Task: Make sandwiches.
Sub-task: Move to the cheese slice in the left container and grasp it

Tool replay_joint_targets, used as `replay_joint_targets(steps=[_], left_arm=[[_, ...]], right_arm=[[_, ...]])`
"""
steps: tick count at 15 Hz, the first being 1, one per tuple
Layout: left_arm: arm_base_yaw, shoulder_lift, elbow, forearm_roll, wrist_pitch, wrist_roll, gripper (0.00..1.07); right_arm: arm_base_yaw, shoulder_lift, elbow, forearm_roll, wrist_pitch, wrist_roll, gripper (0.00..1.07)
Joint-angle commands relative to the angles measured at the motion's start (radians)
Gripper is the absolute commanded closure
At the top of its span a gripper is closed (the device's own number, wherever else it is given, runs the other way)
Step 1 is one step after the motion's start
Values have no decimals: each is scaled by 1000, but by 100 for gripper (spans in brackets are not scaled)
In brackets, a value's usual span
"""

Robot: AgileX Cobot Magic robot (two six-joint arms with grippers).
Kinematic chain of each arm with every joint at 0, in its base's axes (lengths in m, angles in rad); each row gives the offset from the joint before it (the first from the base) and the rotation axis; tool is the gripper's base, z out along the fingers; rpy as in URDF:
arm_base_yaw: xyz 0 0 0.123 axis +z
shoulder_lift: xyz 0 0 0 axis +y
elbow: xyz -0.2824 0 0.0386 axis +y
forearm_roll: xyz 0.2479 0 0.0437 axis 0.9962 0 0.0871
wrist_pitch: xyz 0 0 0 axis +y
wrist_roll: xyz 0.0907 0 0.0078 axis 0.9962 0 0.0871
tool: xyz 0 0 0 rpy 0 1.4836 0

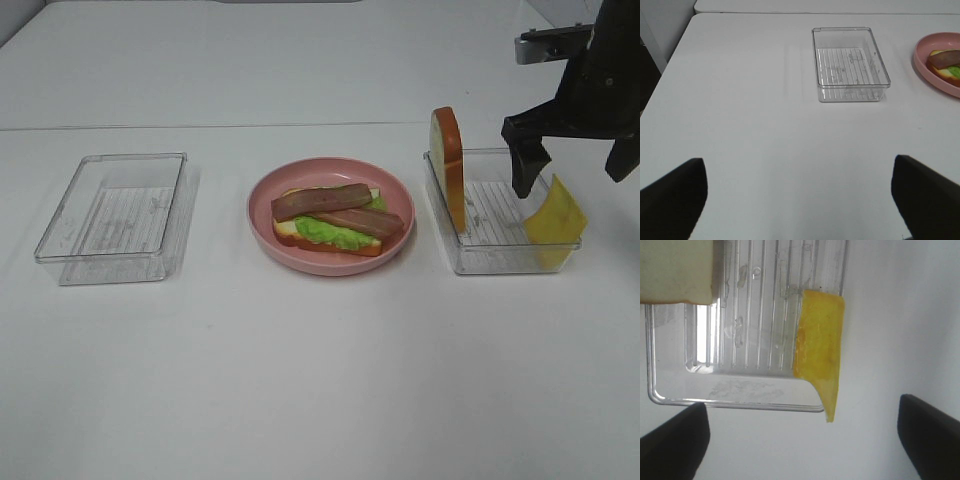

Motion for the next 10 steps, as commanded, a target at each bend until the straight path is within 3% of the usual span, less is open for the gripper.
replay_joint_targets(steps=[1, 5, 10], left_arm=[[0, -17, 1, -7, -4, 2, 15], [0, -17, 1, -7, -4, 2, 15], [0, -17, 1, -7, -4, 2, 15]], right_arm=[[-32, 28, 4, 34, -21, -32, 8], [-126, 65, 4, 156, -38, -109, 8], [-131, 90, 4, 154, -67, -109, 10]])
